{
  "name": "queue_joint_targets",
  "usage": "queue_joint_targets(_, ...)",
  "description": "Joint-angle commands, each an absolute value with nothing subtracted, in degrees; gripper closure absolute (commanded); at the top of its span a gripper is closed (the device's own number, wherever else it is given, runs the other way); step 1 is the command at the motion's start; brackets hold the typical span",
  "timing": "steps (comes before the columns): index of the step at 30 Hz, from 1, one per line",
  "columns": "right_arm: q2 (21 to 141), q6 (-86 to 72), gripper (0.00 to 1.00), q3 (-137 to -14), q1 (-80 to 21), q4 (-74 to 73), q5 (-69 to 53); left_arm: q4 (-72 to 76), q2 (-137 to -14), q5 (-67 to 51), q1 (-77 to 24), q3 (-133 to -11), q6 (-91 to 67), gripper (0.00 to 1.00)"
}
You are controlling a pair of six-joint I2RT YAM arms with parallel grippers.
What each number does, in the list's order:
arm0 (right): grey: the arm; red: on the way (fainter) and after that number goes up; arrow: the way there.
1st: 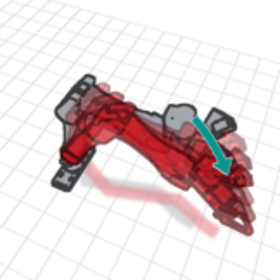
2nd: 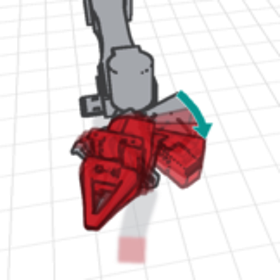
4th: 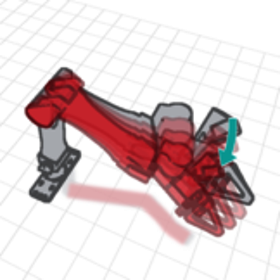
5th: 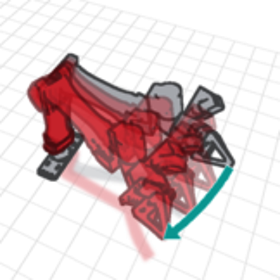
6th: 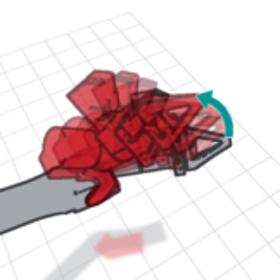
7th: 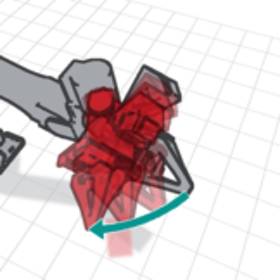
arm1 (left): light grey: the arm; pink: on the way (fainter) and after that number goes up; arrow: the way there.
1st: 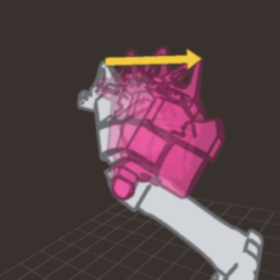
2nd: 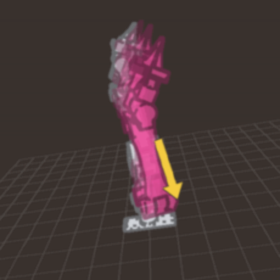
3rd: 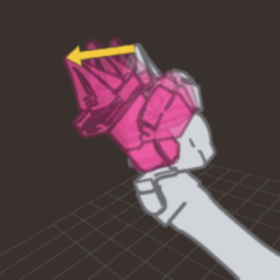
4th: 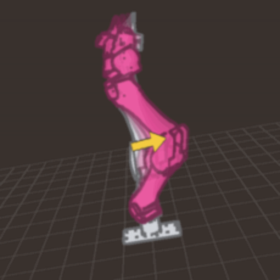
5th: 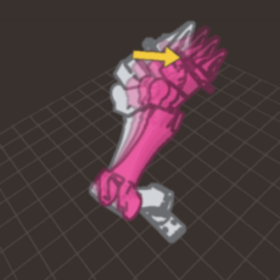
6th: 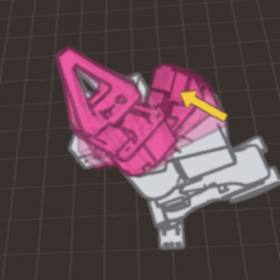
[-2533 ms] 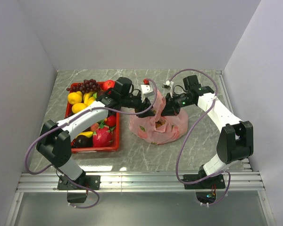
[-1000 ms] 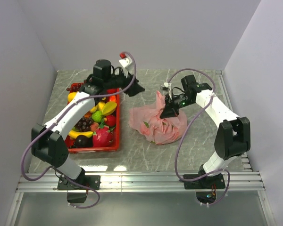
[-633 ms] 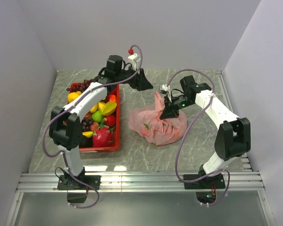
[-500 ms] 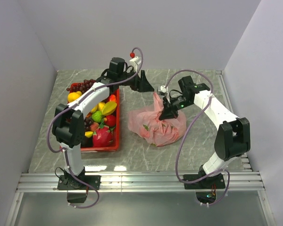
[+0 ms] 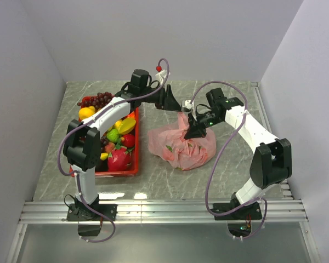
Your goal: Place the fake fruits into the plastic bag and tie a complex knot
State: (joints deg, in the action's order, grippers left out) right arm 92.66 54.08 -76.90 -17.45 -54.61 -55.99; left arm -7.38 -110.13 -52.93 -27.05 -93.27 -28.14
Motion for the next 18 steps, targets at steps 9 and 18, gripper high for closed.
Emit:
queue_joint_targets(9, 89.47, 52.30, 1.00, -76.47, -18.19, -51.33, -54.67, -2.22, -108.47, -57.56, -26.11, -91.25, -29.07, 0.71)
queue_joint_targets(18, 89.39, 29.31, 1.00, -71.82, -16.09, -41.51, -57.56, 0.21, -99.33, -56.26, -23.11, -87.80, -20.96, 1.00)
